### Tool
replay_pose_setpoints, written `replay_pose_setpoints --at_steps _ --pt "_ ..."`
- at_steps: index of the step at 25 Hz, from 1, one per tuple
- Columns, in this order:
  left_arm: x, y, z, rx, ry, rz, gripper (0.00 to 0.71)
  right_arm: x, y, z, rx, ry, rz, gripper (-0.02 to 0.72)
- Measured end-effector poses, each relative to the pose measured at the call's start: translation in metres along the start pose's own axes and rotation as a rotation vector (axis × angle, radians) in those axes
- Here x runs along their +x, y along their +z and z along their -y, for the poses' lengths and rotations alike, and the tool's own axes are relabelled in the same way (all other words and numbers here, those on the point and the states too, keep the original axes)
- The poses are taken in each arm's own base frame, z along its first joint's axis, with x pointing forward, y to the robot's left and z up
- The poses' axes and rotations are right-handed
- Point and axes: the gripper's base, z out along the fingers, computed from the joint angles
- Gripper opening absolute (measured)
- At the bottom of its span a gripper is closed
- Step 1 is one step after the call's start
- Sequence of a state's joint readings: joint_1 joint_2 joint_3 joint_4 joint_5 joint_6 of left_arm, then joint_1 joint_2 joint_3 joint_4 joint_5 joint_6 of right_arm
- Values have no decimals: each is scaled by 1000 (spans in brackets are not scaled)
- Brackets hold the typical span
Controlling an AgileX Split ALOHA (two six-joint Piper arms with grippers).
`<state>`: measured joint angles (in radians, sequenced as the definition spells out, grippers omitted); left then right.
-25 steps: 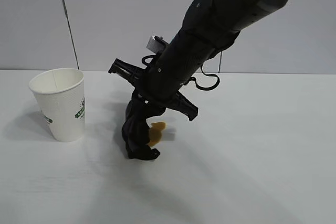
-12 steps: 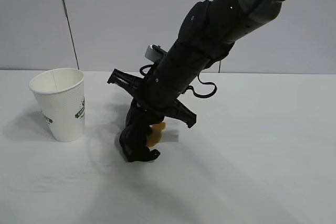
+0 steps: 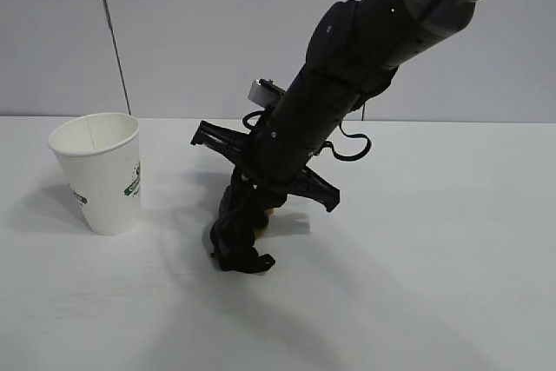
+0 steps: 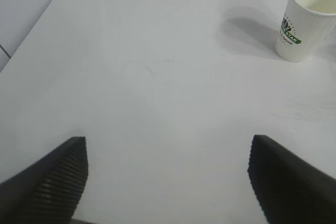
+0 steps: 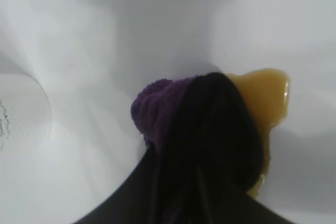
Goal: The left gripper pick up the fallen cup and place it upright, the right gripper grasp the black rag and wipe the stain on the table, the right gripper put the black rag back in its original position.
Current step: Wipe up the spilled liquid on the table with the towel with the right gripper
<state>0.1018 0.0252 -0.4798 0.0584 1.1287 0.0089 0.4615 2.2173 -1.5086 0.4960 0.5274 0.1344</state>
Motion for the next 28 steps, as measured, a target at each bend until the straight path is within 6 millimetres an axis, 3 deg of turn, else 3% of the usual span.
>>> replay_pose_setpoints --at_steps 7,17,21,28 --pt "0 0 0 0 0 0 600 -12 -9 24 39 20 -8 74" --pt "0 0 0 0 0 0 600 -15 -11 29 35 48 -12 74" --pt "0 0 0 0 0 0 600 -12 -9 20 -24 91 -18 74" --pt "0 0 0 0 0 0 600 5 -1 -21 -142 42 -14 74"
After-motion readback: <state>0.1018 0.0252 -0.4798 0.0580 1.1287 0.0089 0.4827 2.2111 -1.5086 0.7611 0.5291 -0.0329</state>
